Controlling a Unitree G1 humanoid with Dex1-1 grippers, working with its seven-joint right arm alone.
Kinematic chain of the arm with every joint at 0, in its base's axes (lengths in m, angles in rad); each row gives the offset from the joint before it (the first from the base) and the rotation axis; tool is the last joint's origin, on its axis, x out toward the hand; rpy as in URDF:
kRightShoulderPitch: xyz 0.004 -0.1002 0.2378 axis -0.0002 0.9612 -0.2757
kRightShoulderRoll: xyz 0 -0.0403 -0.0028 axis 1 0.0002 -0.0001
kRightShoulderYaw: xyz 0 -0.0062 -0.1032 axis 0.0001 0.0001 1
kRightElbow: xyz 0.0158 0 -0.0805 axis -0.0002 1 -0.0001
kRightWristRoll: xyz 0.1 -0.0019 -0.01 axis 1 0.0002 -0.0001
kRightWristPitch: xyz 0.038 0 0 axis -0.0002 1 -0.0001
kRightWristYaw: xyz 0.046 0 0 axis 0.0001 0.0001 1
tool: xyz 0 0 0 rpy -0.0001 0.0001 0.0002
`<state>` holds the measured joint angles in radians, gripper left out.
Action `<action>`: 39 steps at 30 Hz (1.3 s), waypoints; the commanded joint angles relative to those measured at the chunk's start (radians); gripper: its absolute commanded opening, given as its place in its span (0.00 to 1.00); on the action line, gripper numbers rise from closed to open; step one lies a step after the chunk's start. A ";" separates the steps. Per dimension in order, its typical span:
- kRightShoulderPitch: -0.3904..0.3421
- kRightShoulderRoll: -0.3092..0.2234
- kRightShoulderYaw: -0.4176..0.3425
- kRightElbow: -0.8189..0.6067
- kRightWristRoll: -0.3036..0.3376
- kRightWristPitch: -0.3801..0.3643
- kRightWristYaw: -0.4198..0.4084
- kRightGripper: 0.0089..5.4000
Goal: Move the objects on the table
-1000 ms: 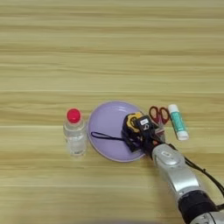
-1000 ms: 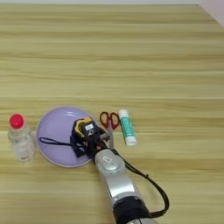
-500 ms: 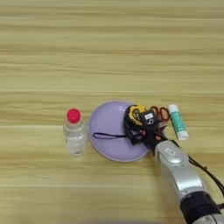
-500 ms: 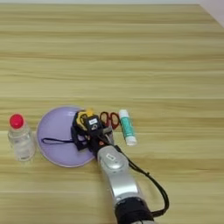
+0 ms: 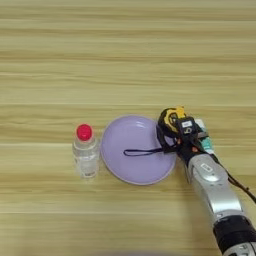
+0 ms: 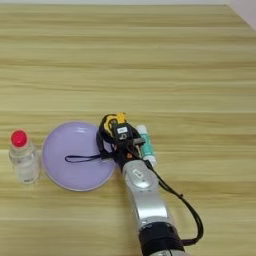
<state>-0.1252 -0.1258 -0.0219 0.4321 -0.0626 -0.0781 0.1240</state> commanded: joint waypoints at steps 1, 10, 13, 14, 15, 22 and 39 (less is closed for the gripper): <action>-0.103 -0.040 -0.050 -0.062 0.024 -0.031 -0.023 0.80; -0.144 -0.086 -0.106 -0.009 0.022 -0.012 -0.061 0.80; -0.157 -0.099 -0.123 0.013 0.022 -0.005 -0.074 0.80; -0.162 -0.105 -0.129 0.022 0.021 -0.002 -0.081 0.80; -0.168 -0.113 -0.138 0.033 0.022 0.001 -0.090 0.80; -0.200 -0.174 -0.183 0.097 0.018 0.026 -0.137 0.80; -0.224 -0.224 -0.178 0.194 -0.003 0.063 -0.152 0.80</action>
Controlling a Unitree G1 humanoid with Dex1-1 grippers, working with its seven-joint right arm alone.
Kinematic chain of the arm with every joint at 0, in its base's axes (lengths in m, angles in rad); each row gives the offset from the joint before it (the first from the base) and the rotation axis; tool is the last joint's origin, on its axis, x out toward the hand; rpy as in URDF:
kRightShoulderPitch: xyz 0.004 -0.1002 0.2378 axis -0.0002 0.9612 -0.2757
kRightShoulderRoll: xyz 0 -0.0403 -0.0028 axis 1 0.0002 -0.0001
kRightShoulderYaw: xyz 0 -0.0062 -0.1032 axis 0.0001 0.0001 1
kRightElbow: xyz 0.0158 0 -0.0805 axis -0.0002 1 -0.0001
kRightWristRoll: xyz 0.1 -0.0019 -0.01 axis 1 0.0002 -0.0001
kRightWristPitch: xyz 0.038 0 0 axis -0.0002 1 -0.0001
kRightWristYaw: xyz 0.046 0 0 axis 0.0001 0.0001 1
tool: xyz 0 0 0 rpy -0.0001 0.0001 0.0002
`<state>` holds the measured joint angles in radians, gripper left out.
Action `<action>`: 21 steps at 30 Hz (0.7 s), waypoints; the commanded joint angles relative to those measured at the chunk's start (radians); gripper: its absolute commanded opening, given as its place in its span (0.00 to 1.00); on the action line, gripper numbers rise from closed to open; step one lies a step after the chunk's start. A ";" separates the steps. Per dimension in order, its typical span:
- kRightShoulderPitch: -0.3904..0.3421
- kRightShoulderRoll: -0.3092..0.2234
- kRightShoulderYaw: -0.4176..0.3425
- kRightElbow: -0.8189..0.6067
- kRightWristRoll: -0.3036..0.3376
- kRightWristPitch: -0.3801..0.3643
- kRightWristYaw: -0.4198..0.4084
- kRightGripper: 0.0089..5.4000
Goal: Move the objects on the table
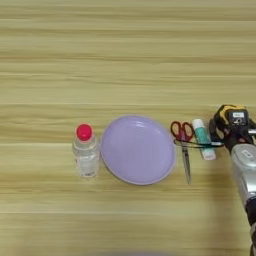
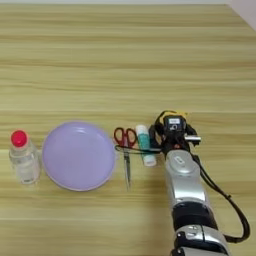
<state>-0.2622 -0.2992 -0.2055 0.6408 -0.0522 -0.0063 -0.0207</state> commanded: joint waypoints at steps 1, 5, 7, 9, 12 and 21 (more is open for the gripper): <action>-0.090 -0.052 0.006 -0.006 -0.013 -0.010 -0.007 0.80; -0.105 -0.061 0.006 0.042 -0.008 -0.007 -0.003 0.80; -0.110 -0.065 0.008 0.060 -0.009 -0.007 -0.001 0.80; -0.115 -0.068 0.009 0.075 -0.009 -0.008 0.000 0.80; -0.122 -0.072 0.012 0.096 -0.009 -0.013 0.000 0.80; -0.135 -0.081 0.020 0.137 -0.013 -0.016 -0.003 0.80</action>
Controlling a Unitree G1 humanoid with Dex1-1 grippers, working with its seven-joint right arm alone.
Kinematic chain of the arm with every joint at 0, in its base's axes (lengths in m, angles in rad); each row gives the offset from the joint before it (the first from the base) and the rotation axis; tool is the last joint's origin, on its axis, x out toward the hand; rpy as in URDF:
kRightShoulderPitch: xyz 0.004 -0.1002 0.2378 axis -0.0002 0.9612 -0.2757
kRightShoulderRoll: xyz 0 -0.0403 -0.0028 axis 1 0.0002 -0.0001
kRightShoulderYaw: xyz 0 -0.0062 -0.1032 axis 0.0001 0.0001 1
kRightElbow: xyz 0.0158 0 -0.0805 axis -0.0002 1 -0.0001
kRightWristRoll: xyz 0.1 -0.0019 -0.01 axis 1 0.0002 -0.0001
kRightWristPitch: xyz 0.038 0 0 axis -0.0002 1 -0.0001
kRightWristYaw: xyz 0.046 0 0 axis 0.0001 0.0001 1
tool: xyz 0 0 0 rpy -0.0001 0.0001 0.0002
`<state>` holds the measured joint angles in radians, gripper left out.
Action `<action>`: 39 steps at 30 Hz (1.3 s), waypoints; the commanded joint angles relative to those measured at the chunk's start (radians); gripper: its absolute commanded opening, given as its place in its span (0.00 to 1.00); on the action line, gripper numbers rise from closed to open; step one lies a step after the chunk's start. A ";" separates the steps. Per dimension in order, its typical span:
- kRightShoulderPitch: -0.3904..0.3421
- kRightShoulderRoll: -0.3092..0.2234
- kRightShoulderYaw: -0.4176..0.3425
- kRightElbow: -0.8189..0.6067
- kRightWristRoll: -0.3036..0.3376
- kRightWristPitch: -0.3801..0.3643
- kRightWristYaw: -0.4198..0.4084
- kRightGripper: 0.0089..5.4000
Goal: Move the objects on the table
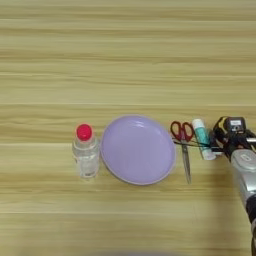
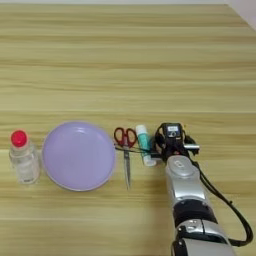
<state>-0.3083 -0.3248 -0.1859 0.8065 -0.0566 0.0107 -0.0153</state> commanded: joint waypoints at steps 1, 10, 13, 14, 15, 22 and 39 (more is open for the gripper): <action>-0.090 -0.056 0.002 -0.025 -0.010 -0.034 -0.009 0.80; -0.110 -0.069 0.014 0.040 -0.020 -0.033 -0.012 0.80; -0.115 -0.067 0.018 0.057 -0.021 -0.036 -0.014 0.80; -0.117 -0.067 0.019 0.063 -0.021 -0.038 -0.014 0.80; -0.118 -0.068 0.019 0.067 -0.021 -0.038 -0.014 0.80; -0.128 -0.070 0.027 0.100 -0.025 -0.037 -0.009 0.80; -0.149 -0.068 0.027 0.148 -0.003 -0.011 0.037 0.80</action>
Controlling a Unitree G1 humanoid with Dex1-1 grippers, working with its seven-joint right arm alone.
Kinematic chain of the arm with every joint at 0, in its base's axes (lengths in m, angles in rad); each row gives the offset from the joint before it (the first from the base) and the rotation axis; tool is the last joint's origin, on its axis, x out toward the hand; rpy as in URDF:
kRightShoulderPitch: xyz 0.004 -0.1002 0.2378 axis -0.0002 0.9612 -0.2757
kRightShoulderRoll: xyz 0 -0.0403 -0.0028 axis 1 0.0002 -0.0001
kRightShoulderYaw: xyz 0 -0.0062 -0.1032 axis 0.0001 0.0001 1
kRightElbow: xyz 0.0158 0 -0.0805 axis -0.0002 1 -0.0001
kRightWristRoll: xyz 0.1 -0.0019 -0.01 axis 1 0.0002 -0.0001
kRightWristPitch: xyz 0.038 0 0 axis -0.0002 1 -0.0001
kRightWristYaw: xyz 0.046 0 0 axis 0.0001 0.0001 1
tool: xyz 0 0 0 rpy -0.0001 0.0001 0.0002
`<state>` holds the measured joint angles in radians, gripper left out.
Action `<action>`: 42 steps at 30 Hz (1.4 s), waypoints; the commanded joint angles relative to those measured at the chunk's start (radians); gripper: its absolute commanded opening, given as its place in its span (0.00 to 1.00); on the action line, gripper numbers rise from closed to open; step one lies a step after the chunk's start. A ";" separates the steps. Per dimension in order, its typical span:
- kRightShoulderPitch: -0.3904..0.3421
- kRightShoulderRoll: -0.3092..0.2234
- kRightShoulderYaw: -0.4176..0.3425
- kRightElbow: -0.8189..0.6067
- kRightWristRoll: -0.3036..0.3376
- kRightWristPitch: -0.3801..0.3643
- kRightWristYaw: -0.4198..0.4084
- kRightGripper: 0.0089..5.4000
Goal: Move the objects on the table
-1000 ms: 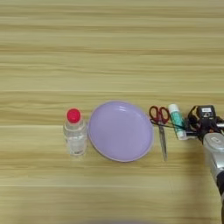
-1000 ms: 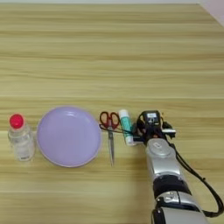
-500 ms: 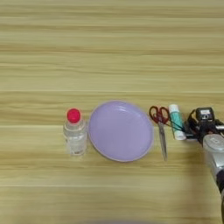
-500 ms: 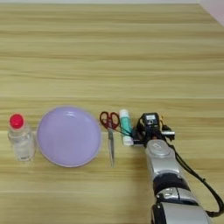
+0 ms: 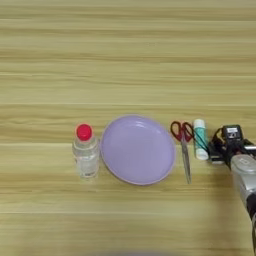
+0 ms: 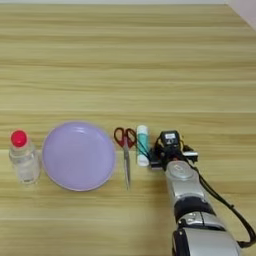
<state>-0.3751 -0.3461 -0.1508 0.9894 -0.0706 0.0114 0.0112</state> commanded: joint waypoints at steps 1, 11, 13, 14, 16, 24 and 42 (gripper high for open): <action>-0.083 -0.046 -0.007 -0.034 0.012 -0.011 0.012 0.80; -0.098 -0.043 -0.002 -0.001 0.014 0.010 0.037 0.80; -0.099 -0.043 -0.002 0.001 0.014 0.012 0.038 0.80; -0.099 -0.043 -0.003 0.001 0.014 0.013 0.038 0.80; -0.099 -0.043 -0.003 0.001 0.014 0.012 0.037 0.80; -0.090 -0.053 -0.009 -0.030 0.002 -0.015 -0.024 0.90; -0.074 -0.062 -0.035 -0.089 0.012 -0.046 -0.066 0.99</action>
<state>-0.4026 -0.3551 -0.1685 0.9737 -0.0670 0.0037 -0.0375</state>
